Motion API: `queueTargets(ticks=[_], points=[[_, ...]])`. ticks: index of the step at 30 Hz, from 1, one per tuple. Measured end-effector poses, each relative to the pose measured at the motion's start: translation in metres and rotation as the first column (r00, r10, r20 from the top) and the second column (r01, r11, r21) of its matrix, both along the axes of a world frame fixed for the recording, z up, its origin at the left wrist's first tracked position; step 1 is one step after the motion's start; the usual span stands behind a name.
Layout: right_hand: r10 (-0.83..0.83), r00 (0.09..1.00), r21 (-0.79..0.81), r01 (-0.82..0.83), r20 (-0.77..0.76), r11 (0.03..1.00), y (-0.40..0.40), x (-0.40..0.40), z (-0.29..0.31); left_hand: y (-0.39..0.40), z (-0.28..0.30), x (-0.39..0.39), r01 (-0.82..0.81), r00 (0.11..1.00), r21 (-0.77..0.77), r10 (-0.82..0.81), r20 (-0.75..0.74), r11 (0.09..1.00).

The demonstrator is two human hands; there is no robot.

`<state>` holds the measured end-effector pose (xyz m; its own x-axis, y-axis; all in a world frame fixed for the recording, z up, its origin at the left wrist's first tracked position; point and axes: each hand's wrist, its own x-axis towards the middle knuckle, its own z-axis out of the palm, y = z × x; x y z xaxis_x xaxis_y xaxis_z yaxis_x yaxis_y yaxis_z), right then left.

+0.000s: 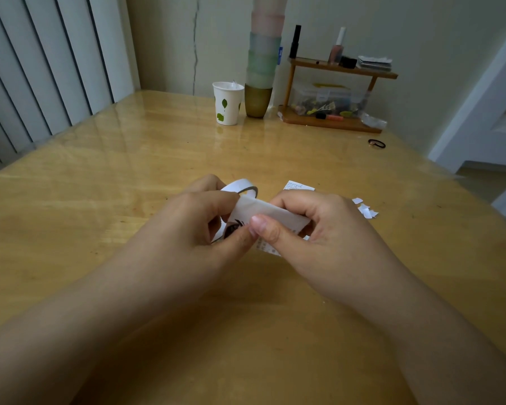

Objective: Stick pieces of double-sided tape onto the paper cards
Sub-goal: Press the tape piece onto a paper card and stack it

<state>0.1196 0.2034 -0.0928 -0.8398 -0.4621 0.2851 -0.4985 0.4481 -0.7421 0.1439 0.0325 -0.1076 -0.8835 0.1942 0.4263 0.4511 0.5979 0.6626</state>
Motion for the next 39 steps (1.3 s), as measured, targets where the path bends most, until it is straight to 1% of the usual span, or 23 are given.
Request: queueTargets(ticks=[3,15,20,28,39], points=[[-0.005,1.0,0.004,0.005,-0.002,1.0,-0.0005,0.0001,0.0004,0.0003,0.0006,0.0005,0.021,1.0,0.001,-0.021,-0.008,1.0],[-0.008,1.0,0.01,0.008,0.001,1.0,-0.0005,0.0008,0.0005,-0.0003,-0.0007,-0.0014,-0.021,1.0,-0.013,0.021,-0.019,1.0],[-0.008,1.0,0.01,0.008,-0.001,1.0,-0.0001,0.0006,0.0001,0.0011,0.002,0.0006,0.005,1.0,-0.004,-0.005,-0.008,1.0],[-0.003,1.0,0.007,0.003,-0.003,1.0,-0.0004,0.0011,0.0008,0.0004,0.0007,-0.0003,-0.004,1.0,-0.009,0.004,-0.006,1.0],[0.003,0.996,0.089,0.005,-0.086,0.996,-0.0021,0.0022,0.0014,0.001,0.0011,0.0001,-0.026,1.0,-0.025,0.025,-0.017,0.999]])
